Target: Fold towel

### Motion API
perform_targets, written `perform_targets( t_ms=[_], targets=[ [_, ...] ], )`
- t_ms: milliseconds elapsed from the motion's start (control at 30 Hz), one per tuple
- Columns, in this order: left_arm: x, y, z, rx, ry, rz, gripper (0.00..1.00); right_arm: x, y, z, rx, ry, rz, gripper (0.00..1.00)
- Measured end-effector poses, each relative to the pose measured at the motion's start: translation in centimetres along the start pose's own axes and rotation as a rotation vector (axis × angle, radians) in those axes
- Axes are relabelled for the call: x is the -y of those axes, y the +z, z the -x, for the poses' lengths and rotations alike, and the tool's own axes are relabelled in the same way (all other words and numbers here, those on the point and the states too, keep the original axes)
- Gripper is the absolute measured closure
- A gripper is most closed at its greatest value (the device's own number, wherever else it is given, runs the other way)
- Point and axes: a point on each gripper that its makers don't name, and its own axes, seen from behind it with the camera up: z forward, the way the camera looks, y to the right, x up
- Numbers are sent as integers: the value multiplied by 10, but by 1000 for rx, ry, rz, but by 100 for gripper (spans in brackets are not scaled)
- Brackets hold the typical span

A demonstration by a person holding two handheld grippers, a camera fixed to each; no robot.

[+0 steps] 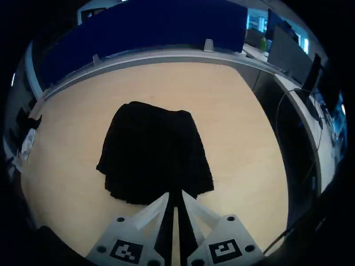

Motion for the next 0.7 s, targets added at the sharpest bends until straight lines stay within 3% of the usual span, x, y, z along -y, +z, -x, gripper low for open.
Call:
perform_targets(
  t_ms=[133,233,500,567,700],
  targets=[
    [-1,1,-1,0,3,2,3,1,1,1,0,-4,1,93],
    [-1,1,-2,-1,5,2,3,1,1,2,-3,-8,6,85],
    [0,3,-3,-1,-2,1,3,-6,-6,5,-23,-12,25,53],
    [-1,4,-4,-2,-2,3,3,-10,-8,6,-26,-15,35,38],
    [-3,5,-6,-4,1,6,3,-13,-13,3,-47,-17,46,22]
  ],
)
